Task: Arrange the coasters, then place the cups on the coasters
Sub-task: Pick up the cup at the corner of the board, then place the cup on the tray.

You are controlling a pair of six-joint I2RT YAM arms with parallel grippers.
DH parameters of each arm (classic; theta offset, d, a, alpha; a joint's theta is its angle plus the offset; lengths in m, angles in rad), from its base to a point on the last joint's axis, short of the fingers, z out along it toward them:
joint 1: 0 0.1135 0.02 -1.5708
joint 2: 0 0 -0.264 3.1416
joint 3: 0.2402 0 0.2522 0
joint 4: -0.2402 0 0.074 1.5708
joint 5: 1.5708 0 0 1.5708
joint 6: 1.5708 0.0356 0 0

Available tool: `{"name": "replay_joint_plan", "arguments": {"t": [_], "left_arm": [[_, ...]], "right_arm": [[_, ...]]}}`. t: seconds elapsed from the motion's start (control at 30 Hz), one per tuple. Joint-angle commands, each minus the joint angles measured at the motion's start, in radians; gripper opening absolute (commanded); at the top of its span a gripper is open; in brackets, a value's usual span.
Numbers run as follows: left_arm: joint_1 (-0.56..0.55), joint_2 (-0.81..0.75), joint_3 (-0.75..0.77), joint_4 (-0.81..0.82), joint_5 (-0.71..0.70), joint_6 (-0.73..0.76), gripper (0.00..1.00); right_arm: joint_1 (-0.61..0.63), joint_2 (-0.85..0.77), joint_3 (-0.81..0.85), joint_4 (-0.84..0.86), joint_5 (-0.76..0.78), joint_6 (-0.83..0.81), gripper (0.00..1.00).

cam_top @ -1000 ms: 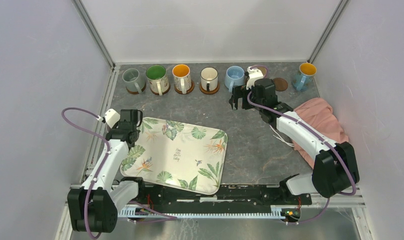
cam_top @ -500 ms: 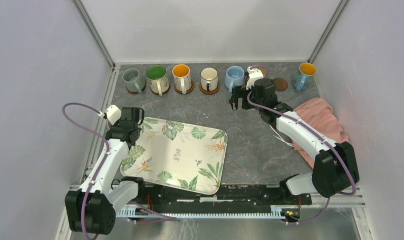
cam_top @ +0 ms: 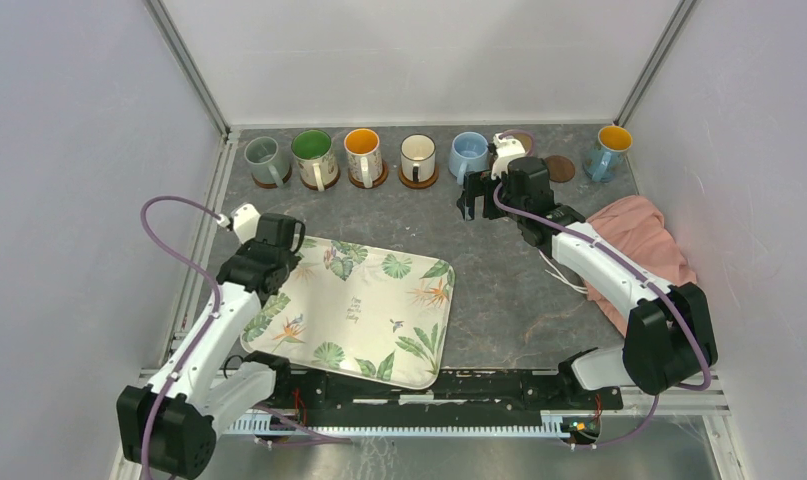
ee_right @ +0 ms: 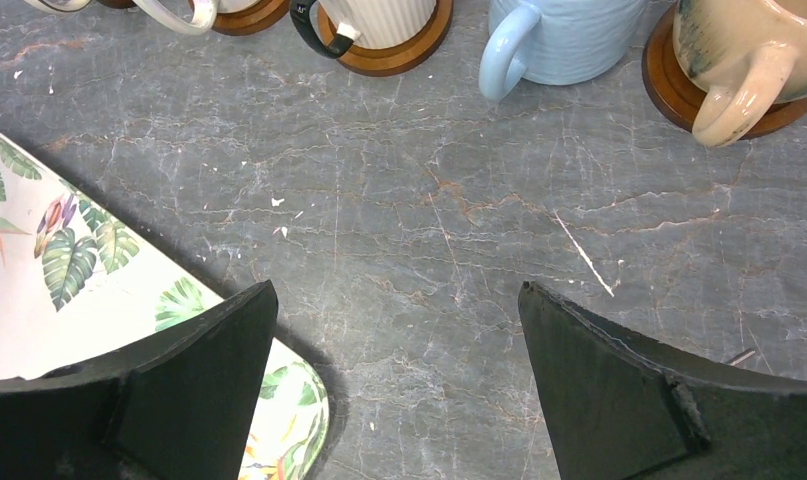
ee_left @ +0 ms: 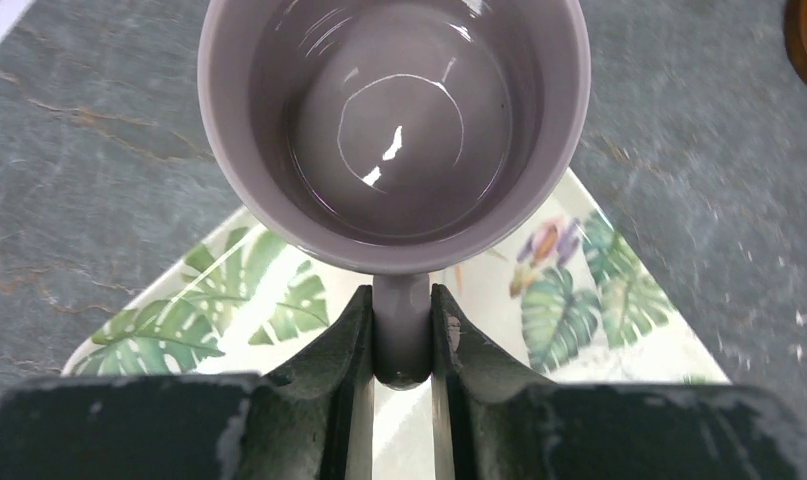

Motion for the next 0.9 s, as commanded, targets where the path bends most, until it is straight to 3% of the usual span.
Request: {"name": "replay_joint_plan", "arguments": {"t": [0.0, 0.27, 0.47, 0.63, 0.87], "left_arm": [[-0.112, -0.047, 0.051, 0.037, -0.024, -0.021, 0.02], [-0.472, -0.005, 0.025, -0.034, -0.141, -0.270, 0.02], [-0.709, 0.113, 0.058, -0.053, -0.218, -0.431, 0.02], [-0.815, 0.242, 0.098, -0.065, -0.241, -0.542, 0.02], [-0.879, 0.358, 0.117, -0.023, -0.223, -0.598, 0.02]], "right_arm": [[0.006, 0.010, 0.009, 0.037, -0.016, -0.002, 0.98], [0.008, 0.025, 0.010, 0.043, -0.020, 0.002, 0.98], [0.014, 0.019, 0.007, 0.036, -0.003, -0.002, 0.98], [0.017, 0.016, 0.007, 0.031, 0.004, -0.004, 0.98], [0.024, 0.017, 0.007, 0.029, 0.014, -0.007, 0.98]]}}
